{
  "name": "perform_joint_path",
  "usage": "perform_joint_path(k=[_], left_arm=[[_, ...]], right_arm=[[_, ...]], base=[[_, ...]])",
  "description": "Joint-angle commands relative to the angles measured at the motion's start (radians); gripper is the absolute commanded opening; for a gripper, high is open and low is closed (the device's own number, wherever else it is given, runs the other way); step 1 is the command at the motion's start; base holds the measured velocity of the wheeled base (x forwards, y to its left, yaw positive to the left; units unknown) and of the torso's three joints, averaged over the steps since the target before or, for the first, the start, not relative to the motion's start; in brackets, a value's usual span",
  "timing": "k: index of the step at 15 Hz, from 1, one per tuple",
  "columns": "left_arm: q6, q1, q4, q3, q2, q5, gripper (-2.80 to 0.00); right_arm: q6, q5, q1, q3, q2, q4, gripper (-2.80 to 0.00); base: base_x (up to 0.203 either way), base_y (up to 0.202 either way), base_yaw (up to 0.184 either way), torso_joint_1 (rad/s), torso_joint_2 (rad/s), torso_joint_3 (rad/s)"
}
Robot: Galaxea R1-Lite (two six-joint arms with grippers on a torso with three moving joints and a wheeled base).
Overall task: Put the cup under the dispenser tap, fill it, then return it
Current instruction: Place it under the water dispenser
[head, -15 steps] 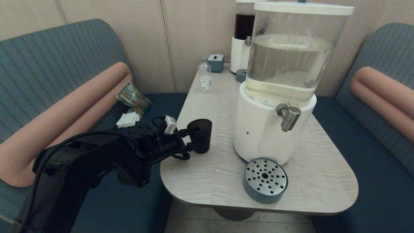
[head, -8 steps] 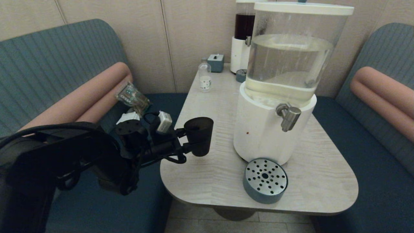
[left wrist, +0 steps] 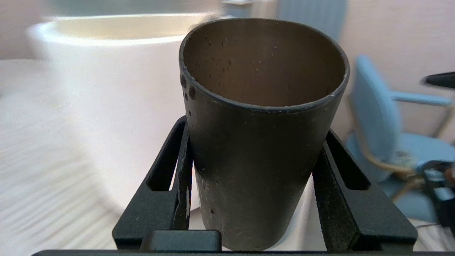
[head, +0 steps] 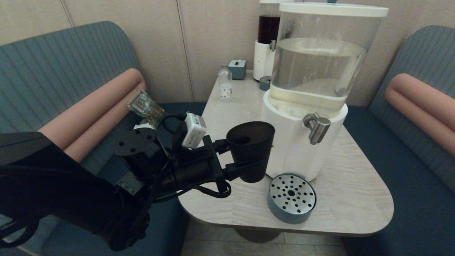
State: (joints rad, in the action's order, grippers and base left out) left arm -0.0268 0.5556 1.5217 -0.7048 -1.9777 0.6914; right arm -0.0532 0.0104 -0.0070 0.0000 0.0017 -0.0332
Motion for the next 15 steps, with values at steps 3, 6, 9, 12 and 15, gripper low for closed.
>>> perform_joint_path(k=[3,6,9,12,15], left_arm=[[-0.002,0.05,0.008,-0.038,-0.055,-0.024,-2.8],[-0.002,0.063,0.008,-0.08,-0.12,-0.024,-2.8],[-0.002,0.082,0.008,-0.155,-0.213,-0.025,-2.8],[-0.008,0.104,0.008,-0.263,-0.313,-0.043,-2.8],[-0.025,0.134,0.008,-0.37,-0.401,-0.065,-2.8]], right_arm=[[0.0,0.0,-0.001,0.012,0.001,-0.001,-2.8],[0.0,0.0,-0.001,0.012,0.0,-0.001,-2.8],[0.0,0.0,0.001,0.012,0.0,-0.001,-2.8],[0.0,0.0,-0.001,0.012,0.0,-0.001,-2.8],[0.0,0.0,-0.001,0.012,0.001,-0.001,-2.8]], base=[[0.0,0.0,0.0,0.0,0.0,0.0],[0.0,0.0,0.0,0.0,0.0,0.0],[0.0,0.0,0.0,0.0,0.0,0.0],[0.0,0.0,0.0,0.0,0.0,0.0],[0.0,0.0,0.0,0.0,0.0,0.0]])
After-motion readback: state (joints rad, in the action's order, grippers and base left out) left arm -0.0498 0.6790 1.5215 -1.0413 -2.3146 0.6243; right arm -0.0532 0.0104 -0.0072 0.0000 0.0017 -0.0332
